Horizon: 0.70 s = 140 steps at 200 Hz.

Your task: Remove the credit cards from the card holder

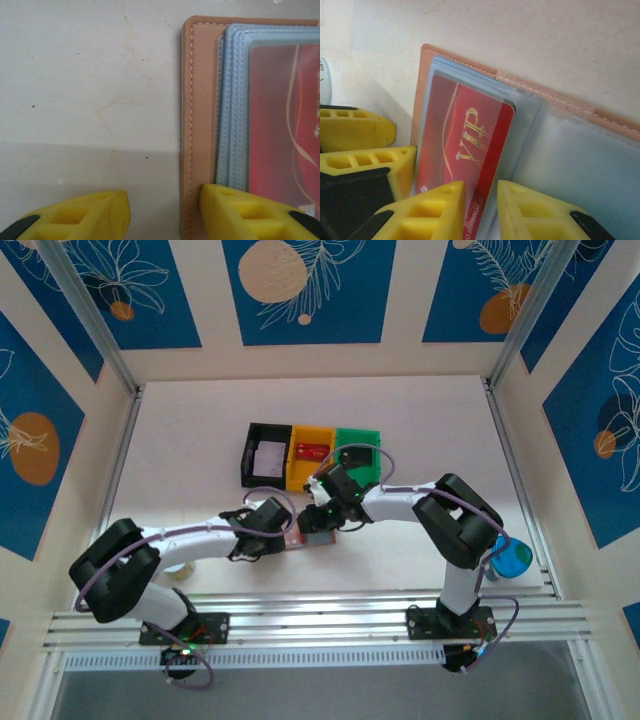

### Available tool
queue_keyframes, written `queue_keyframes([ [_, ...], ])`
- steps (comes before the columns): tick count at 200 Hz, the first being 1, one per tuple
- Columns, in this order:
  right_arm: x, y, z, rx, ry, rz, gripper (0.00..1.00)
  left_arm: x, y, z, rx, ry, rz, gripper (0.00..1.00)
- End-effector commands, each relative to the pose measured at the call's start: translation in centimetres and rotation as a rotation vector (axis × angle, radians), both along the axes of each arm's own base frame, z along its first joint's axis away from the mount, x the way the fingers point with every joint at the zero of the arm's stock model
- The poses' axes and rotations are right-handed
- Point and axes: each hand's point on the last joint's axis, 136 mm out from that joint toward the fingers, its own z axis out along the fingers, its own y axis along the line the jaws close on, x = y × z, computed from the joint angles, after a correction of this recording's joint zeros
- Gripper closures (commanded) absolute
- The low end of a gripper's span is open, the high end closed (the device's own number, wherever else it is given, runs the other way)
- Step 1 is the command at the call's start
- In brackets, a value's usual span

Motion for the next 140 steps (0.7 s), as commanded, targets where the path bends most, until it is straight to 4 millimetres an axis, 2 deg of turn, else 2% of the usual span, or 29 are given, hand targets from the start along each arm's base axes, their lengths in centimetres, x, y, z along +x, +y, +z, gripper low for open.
queue_keyframes([
  [1,-0.8,0.4,0.1,0.034,0.036,0.025,0.75,-3.7,-2.5,-6.2,-0.115,0.182,-0.061,0.55],
  [98,-0.1,-0.3,-1.3,-0.061,0.014,-0.006,0.74,-3.7,-2.9,-6.3,-0.121,0.183,-0.069,0.55],
  [140,-0.7,0.7,-0.9,-0.011,0.035,0.034,0.82,-3.7,-3.1,-6.4,-0.124,0.184,-0.07,0.55],
])
